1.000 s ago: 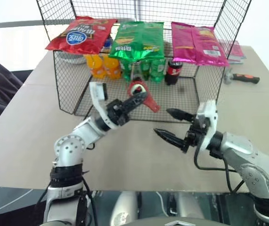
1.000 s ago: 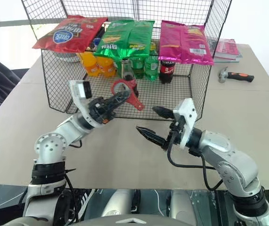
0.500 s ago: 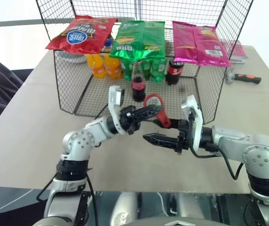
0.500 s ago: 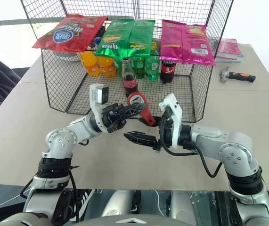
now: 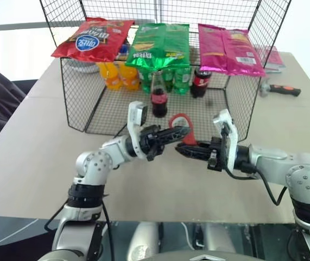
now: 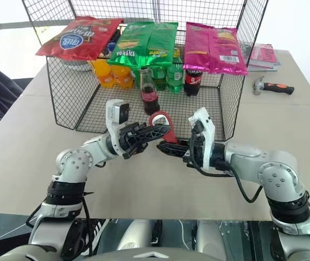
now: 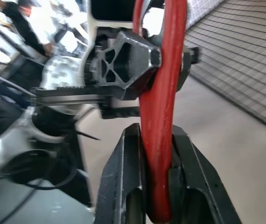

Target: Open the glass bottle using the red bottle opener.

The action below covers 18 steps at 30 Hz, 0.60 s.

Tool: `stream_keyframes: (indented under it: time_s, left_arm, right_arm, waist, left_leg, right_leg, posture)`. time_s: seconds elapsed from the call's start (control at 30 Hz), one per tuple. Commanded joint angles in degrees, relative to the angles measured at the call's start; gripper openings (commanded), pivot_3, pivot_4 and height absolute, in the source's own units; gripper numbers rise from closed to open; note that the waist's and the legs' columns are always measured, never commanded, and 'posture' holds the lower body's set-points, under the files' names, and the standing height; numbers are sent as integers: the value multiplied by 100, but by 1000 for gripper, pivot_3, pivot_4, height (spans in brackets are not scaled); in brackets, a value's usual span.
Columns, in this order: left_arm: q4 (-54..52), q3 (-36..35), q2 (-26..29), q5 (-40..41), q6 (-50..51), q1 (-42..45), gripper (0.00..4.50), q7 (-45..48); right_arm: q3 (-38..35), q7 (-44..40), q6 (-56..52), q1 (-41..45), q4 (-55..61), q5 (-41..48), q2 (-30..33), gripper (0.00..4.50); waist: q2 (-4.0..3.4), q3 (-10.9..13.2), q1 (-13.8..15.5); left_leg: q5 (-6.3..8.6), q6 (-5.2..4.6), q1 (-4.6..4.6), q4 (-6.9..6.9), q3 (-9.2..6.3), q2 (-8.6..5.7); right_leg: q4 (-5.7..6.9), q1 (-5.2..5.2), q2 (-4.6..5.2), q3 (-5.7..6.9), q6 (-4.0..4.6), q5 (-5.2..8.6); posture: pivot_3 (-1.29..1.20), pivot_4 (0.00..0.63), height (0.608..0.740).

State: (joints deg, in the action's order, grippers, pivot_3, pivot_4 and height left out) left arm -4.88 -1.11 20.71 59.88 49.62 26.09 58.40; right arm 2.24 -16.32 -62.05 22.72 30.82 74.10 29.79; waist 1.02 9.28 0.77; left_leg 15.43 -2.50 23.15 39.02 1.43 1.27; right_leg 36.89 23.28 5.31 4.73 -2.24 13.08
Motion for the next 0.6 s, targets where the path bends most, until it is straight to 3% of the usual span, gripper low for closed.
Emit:
stream_keyframes:
  time_s: [0.03,0.17,0.3,0.5,0.6]
  left_arm:
    - [137,-261,-42,-103,-74,74,0,-357]
    - [98,-326,-93,-65,-105,100,0,-391]
    - [122,-357,-126,-87,-152,133,1525,-442]
    - [63,-551,-239,-47,-221,158,4439,-639]
    - [-208,-601,-158,86,-84,-51,4439,-643]
  right_arm:
    - [39,-164,22,-42,336,66,93,35]
    - [81,-221,30,-53,318,68,132,35]
    - [126,-247,57,-76,301,24,136,0]
    - [-7,-1,205,-239,239,-85,45,0]
    - [-259,240,506,-434,217,-467,16,0]
  waist:
    - [0,0,2]
    - [0,0,0]
    - [0,0,1]
    - [0,0,5]
    - [0,0,3]
  left_leg:
    - [0,0,2,0,0,0]
    - [0,0,18,1,0,0]
    - [-1,0,39,2,-8,-1]
    - [-1,0,52,4,-12,-1]
    - [-1,1,53,6,-12,-2]
  right_leg:
    - [0,1,0,0,0,0]
    - [-1,15,0,0,-1,0]
    - [-1,32,0,7,-1,-1]
    - [-5,39,0,13,-2,-2]
    - [-6,39,1,15,-2,-1]
  posture:
    - [0,150,709]
    - [0,150,709]
    - [0,150,709]
    - [0,150,709]
    - [0,150,709]
